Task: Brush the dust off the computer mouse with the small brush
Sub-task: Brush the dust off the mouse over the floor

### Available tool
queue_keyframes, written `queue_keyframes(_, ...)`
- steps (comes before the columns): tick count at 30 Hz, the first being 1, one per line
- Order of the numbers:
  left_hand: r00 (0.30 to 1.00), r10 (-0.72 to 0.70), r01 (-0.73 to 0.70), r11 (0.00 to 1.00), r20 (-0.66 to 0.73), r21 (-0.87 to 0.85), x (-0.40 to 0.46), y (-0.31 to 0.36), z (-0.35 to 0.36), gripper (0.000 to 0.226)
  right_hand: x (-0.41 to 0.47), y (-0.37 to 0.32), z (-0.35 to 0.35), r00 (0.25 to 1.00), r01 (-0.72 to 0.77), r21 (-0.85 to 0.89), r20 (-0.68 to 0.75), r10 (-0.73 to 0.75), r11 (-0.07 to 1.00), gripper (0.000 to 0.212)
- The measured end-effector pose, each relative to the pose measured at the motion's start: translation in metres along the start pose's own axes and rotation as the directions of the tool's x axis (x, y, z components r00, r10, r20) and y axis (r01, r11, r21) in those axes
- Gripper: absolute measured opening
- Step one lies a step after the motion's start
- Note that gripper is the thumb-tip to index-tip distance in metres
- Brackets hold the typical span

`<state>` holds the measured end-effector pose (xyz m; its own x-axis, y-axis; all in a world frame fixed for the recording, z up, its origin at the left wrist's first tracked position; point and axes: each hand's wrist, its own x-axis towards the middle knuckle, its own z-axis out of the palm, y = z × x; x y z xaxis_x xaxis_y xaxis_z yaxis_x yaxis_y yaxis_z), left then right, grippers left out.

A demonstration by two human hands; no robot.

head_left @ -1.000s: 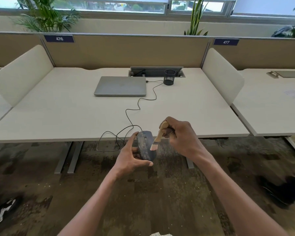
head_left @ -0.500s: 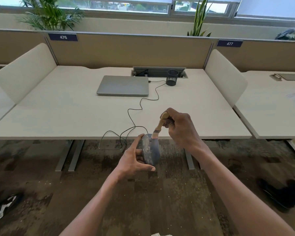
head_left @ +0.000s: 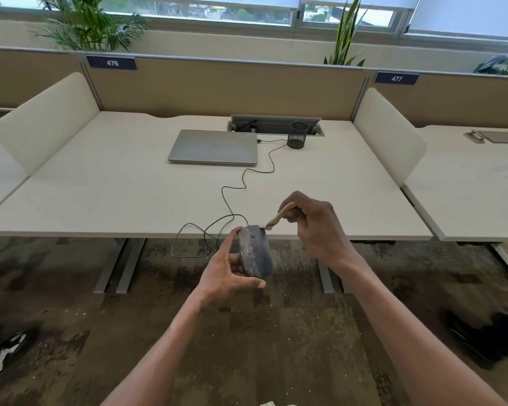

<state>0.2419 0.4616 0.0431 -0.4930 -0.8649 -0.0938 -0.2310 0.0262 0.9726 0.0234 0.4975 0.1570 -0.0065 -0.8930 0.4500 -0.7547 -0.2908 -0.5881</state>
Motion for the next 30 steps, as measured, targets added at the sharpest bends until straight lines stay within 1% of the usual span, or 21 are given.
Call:
queue_keyframes(4,0.999,0.021,-0.02,1.0,-0.04,0.02,0.002,0.0,-0.007,0.136,-0.003,0.002,-0.009,0.997,-0.066,0.08,-0.03,0.068,0.995,0.045)
queue_keyframes(7,0.999,0.03,-0.03,0.999,-0.028,0.015,0.003,0.004,-0.009,0.136,-0.004,-0.002,-0.008,0.994,-0.04,0.119,-0.098,0.052,0.992,0.038)
queue_keyframes(11,0.999,0.036,-0.035,0.999,-0.039,0.034,0.003,0.004,-0.007,0.133,-0.011,-0.006,-0.005,0.995,-0.07,0.169,-0.062,0.081,0.983,0.036)
queue_keyframes(15,0.994,0.031,-0.022,0.996,-0.103,0.091,0.004,0.001,-0.007,0.134,-0.018,-0.006,-0.01,0.998,-0.055,0.158,0.021,0.052,0.986,0.038)
queue_keyframes(17,0.993,0.028,-0.017,0.996,-0.114,0.092,0.005,0.001,-0.008,0.136,-0.02,-0.01,-0.01,1.0,-0.016,0.15,0.0,0.016,0.989,0.034)
queue_keyframes(20,0.993,0.023,-0.014,0.997,-0.114,0.077,0.009,0.002,-0.008,0.137,-0.022,-0.019,-0.007,0.996,0.085,0.096,-0.033,-0.082,0.992,0.025)
queue_keyframes(24,0.991,0.021,-0.013,0.998,-0.132,0.064,0.01,0.0,-0.007,0.136,-0.031,-0.027,-0.001,0.986,0.162,0.04,0.023,-0.163,0.986,0.026)
queue_keyframes(27,0.987,0.021,-0.012,0.998,-0.157,0.057,0.009,-0.001,-0.007,0.136,-0.04,-0.028,-0.001,0.983,0.172,0.015,0.067,-0.173,0.985,0.03)
queue_keyframes(30,0.985,0.022,-0.016,0.999,-0.17,0.04,0.008,0.0,-0.008,0.139,-0.049,-0.027,-0.001,0.985,0.144,0.013,0.097,-0.144,0.99,0.032)
